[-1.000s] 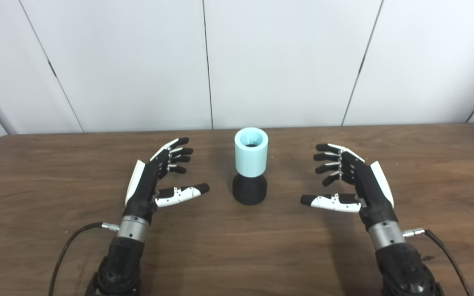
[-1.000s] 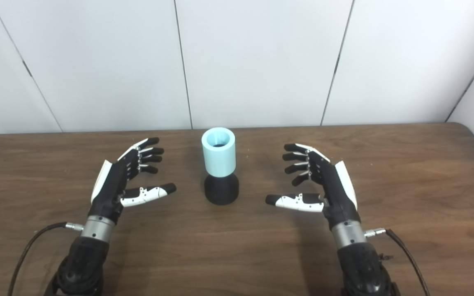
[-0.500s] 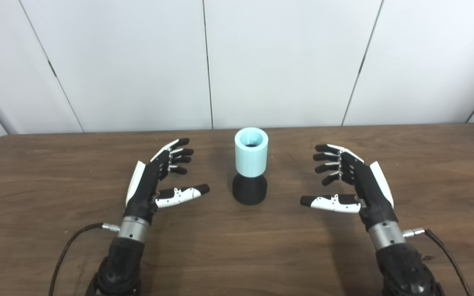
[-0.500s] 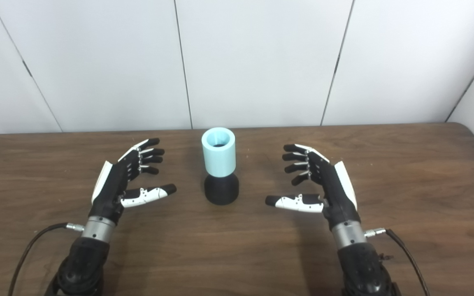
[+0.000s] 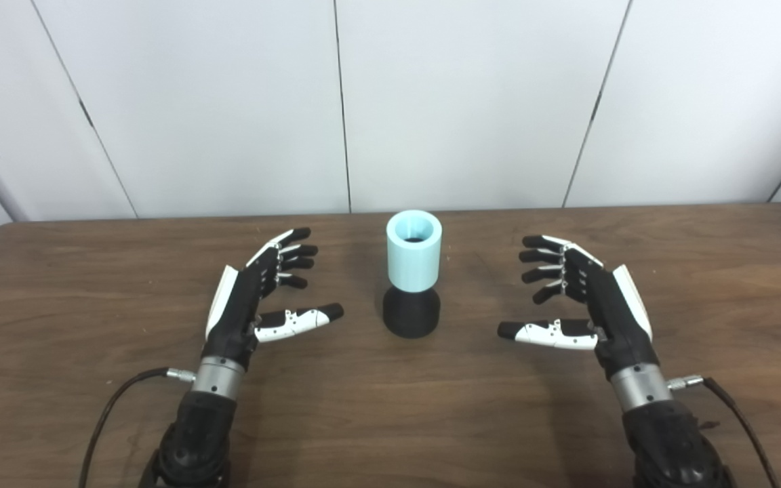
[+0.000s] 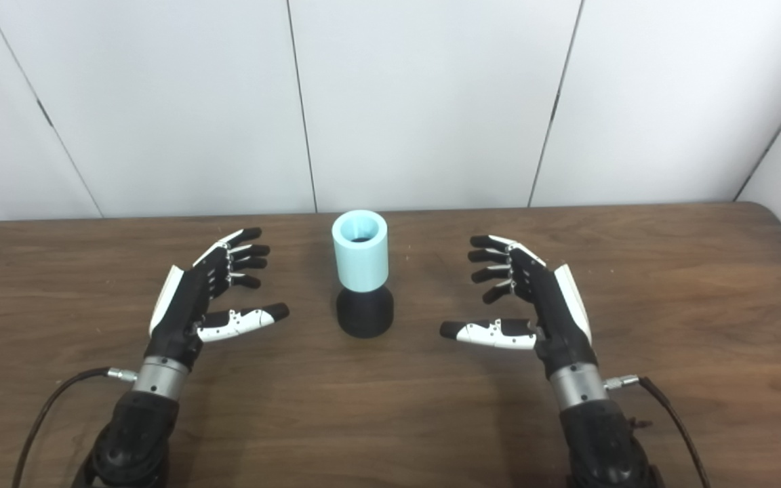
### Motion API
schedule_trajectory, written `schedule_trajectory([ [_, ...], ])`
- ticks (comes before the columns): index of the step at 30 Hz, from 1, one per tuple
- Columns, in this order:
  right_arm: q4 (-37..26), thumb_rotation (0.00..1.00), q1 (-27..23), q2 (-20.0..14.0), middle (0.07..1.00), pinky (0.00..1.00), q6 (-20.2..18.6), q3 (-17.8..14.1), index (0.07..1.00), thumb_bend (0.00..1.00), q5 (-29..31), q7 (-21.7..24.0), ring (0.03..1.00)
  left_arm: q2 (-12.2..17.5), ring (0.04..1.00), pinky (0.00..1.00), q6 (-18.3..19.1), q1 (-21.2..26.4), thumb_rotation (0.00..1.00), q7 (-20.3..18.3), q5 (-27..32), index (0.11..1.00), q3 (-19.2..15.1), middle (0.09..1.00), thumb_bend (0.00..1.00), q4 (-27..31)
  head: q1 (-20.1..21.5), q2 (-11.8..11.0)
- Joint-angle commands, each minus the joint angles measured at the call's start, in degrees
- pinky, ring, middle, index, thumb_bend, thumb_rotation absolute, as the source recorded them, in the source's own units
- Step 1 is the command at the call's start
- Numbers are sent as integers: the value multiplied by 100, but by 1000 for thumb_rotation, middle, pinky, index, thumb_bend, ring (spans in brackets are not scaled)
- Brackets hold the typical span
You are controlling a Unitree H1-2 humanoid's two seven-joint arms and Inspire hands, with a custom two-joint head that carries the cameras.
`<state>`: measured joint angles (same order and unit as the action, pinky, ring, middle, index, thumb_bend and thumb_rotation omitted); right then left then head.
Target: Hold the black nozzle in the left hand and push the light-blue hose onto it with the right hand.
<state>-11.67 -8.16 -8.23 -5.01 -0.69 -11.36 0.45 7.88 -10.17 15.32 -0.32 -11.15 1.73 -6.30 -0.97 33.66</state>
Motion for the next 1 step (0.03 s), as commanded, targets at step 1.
schedule_trajectory([
  [1, -187, 51, -129, -10, 719, 483, 249, -23, 752, 777, 55, -36, 634, 25, 731, 602, -167, 107, 218, 43, -6, 762, -4, 748, 793, 149, -16, -5],
])
